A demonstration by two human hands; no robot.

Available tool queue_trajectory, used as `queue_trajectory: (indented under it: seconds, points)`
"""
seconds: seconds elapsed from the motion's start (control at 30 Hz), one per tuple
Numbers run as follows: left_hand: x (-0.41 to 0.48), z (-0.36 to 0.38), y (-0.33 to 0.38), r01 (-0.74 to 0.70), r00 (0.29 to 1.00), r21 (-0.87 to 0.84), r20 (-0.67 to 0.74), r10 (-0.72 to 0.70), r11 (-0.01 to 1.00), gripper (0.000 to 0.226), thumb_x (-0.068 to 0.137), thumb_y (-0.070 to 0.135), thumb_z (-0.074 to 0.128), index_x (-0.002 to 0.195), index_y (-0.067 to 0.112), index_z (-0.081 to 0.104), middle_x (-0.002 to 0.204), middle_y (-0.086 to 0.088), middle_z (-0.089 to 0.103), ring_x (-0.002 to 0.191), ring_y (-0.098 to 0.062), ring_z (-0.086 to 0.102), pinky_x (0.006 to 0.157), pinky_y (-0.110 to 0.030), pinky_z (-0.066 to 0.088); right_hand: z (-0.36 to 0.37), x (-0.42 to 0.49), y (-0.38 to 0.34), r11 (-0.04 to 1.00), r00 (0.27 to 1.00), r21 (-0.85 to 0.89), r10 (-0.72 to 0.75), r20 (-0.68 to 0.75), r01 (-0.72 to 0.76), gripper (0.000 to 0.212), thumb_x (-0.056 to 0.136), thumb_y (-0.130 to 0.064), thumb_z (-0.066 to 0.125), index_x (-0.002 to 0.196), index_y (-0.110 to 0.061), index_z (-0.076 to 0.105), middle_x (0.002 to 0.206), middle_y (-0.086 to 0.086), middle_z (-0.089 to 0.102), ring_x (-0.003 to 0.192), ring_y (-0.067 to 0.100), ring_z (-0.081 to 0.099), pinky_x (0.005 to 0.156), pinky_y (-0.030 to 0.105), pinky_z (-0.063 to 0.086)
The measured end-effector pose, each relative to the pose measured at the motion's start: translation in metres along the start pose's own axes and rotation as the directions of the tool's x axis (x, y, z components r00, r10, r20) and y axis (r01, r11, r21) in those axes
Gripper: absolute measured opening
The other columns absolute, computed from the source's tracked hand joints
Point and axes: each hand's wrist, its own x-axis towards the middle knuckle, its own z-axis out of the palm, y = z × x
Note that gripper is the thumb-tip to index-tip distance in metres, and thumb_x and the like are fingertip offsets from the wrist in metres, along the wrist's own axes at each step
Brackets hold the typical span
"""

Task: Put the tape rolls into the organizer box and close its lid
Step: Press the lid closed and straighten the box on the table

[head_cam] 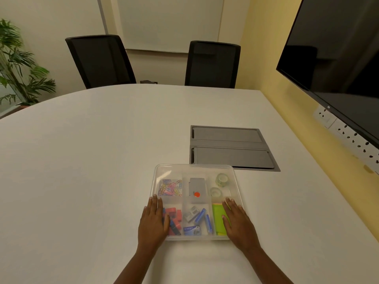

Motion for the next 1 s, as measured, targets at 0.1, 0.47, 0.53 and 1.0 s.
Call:
queue_trajectory:
  seconds: [0.1,0.47,0.53,1.0]
  points:
    - [0.017,0.001,0.002,-0.007,1.000,0.013,-0.003,0.007,1.000,0.057,0.095,0.030,0.036,0.143,0.010,0.013,0.156,-0.010,0.013,0.145,-0.022,0.010,0.116,-0.030,0.006,0.002,0.016,0.002,1.000,0.998,0.028,0.012,0.061,-0.014,0.076,0.098,-0.042,0.001,0.117,-0.004,0.064,0.123,0.014,0.066,0.111,0.029,0.065,0.085,0.043,0.057]
    - [0.041,0.008,0.003,-0.005,1.000,0.105,0.028,0.002,0.995,0.056,0.096,0.032,0.028,0.144,0.011,0.009,0.157,-0.011,0.008,0.145,-0.023,0.007,0.119,-0.035,0.008,0.018,0.043,0.018,0.998,0.988,0.062,-0.014,0.151,0.004,0.049,0.100,-0.026,0.036,0.146,-0.014,0.023,0.157,0.007,0.020,0.146,0.019,0.018,0.121,0.030,0.016]
    - [0.042,0.005,0.007,-0.007,0.998,0.215,0.056,-0.005,0.977,0.055,0.096,0.033,0.022,0.144,0.010,0.006,0.157,-0.011,0.007,0.145,-0.025,0.006,0.120,-0.037,0.007,0.018,0.045,0.015,0.999,0.985,0.037,0.012,0.171,-0.018,0.049,0.101,-0.029,0.031,0.147,-0.014,0.019,0.159,0.005,0.016,0.147,0.017,0.015,0.121,0.030,0.013]
    - [0.005,0.015,0.053,-0.083,0.981,0.218,0.190,0.041,0.972,0.054,0.097,0.037,0.019,0.144,0.015,0.006,0.157,-0.010,0.006,0.145,-0.027,0.004,0.119,-0.043,0.006,0.018,0.022,-0.045,0.989,0.952,0.015,0.138,0.275,-0.148,0.062,0.099,-0.041,0.032,0.148,-0.010,0.008,0.159,0.008,0.010,0.148,0.019,0.008,0.121,0.036,0.010]
